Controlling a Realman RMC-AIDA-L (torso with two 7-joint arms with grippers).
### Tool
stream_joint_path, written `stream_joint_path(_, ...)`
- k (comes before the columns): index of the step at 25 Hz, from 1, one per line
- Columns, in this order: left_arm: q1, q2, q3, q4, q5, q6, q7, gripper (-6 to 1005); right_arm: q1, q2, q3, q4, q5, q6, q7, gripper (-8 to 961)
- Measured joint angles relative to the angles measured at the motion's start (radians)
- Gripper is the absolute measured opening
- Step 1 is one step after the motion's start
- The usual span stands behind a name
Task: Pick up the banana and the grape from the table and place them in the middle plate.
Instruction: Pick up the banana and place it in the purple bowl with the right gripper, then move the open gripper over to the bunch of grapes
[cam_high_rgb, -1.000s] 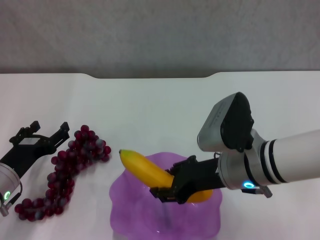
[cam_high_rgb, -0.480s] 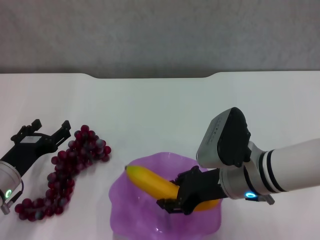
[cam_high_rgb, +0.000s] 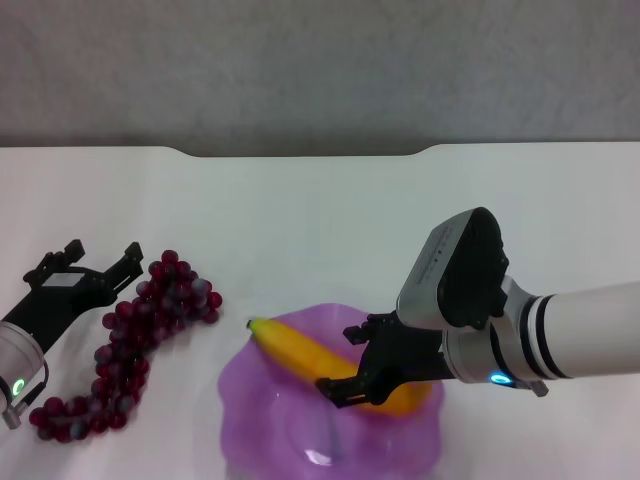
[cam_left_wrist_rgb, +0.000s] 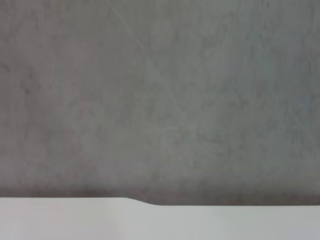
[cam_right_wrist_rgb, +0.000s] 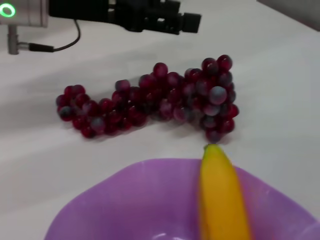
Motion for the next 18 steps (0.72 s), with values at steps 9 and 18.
stream_joint_path(9,0.003,0.000,0.000,-0.002,0.001,0.007,0.000,894,-0.047,-0.004,0.038,0.022,-0.005,-0.084,-0.005,817)
stream_joint_path(18,0.005,-0.001,0.000,-0.007,0.001,-0.004,0.000,894,-0.173,-0.004,0.174,0.055,0.105,-0.213,-0.161,807)
